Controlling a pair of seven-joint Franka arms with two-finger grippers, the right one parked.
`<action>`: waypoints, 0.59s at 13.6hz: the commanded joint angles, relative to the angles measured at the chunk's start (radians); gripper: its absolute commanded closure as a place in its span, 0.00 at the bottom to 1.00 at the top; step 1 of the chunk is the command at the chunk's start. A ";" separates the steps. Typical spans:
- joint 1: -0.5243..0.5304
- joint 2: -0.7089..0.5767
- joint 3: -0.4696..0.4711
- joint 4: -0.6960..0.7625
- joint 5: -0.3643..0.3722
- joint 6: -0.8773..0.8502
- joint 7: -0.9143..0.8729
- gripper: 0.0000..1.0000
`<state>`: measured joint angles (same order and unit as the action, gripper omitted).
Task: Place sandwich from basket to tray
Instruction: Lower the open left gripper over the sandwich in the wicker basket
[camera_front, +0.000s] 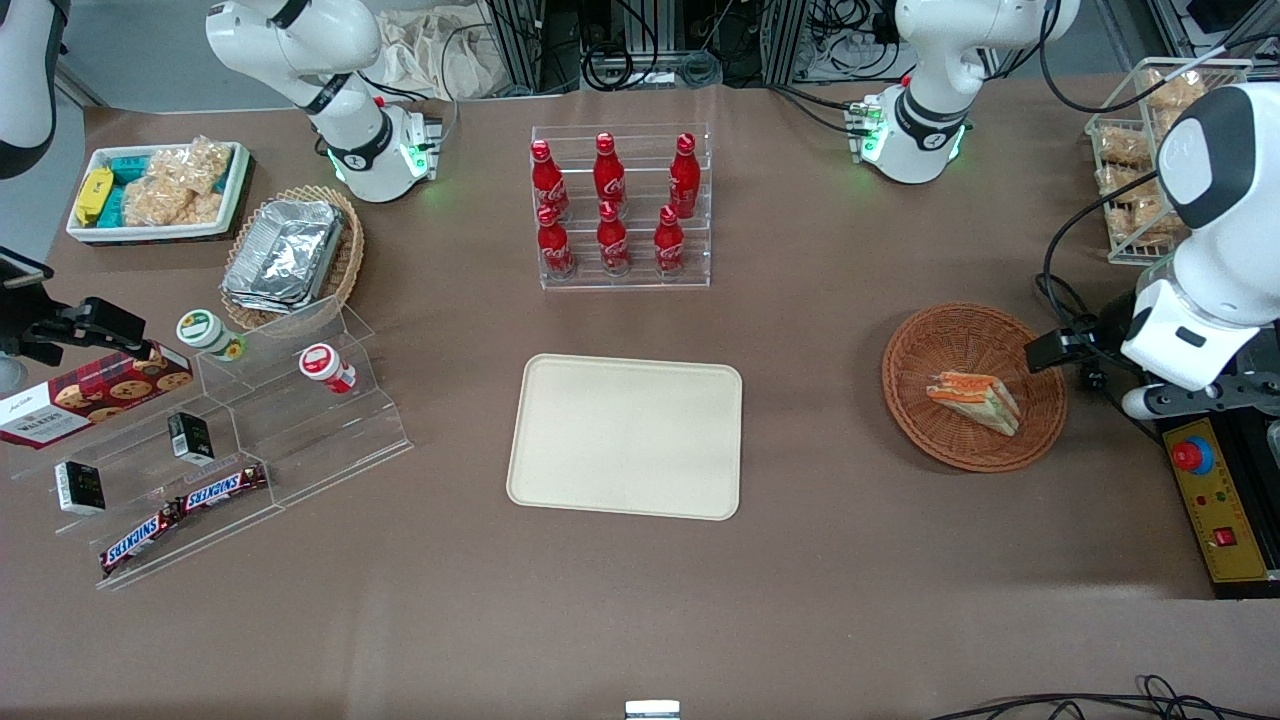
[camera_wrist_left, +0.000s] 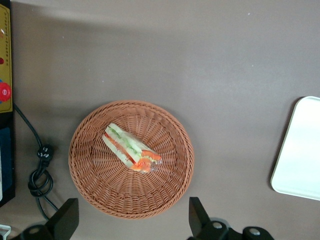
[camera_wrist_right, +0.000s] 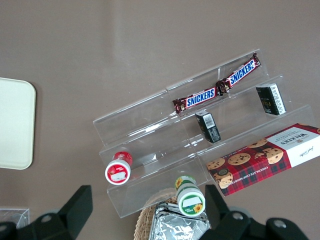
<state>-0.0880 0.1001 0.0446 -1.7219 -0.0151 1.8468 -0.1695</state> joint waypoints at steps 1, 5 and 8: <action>0.002 0.026 0.001 0.041 0.006 -0.049 0.004 0.01; 0.002 0.038 0.003 0.047 0.010 -0.041 0.002 0.01; 0.002 0.033 0.004 -0.004 0.010 -0.019 -0.144 0.01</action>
<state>-0.0865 0.1287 0.0486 -1.7139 -0.0143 1.8296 -0.2120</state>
